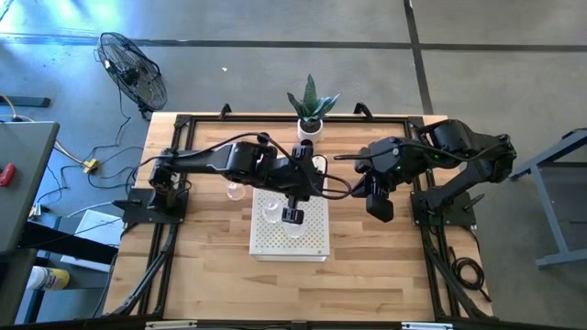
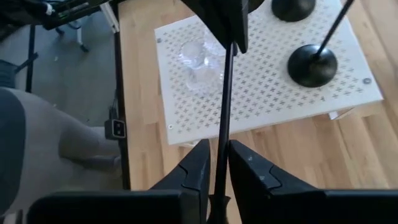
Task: Pick & Place candle stick holders
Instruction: Put the black candle holder on the shelf
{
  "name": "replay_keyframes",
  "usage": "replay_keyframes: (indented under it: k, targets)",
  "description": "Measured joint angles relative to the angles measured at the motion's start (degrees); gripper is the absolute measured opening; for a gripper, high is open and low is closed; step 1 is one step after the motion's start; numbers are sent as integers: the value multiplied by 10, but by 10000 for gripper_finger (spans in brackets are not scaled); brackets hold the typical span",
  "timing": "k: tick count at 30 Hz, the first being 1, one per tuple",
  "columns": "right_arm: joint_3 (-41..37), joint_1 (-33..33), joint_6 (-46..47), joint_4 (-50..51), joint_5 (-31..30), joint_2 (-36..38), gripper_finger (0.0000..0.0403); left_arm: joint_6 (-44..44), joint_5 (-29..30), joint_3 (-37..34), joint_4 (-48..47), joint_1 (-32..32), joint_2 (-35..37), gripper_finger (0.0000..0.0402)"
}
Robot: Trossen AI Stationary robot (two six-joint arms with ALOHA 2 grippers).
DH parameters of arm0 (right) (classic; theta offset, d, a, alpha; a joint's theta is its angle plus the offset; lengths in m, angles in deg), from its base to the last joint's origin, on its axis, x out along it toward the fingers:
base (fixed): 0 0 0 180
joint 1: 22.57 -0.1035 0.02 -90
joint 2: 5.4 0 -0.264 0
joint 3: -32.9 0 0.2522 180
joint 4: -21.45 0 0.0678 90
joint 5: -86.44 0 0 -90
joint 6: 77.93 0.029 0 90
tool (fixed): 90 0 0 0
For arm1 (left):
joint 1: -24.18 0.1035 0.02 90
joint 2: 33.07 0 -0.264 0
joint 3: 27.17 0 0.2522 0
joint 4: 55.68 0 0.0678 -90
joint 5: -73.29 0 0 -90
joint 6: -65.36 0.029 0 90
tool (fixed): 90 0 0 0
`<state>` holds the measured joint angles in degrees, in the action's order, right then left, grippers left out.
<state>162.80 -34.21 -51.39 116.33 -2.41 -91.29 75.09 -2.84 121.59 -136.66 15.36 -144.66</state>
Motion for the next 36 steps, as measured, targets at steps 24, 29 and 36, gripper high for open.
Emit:
replay_keyframes:
  k: [24, 29, 36]
  targets:
    - [0, 0, -101, -100, -146, 21, 146, -29, -10, 0, -12, 0, 0, 10]
    - [0, -7, -122, -145, -184, 52, 145, -54, -16, -1, 13, 0, 14, 10]
    - [2, -44, -144, -194, -217, 85, 145, -63, -29, -3, 75, 1, 77, 10]
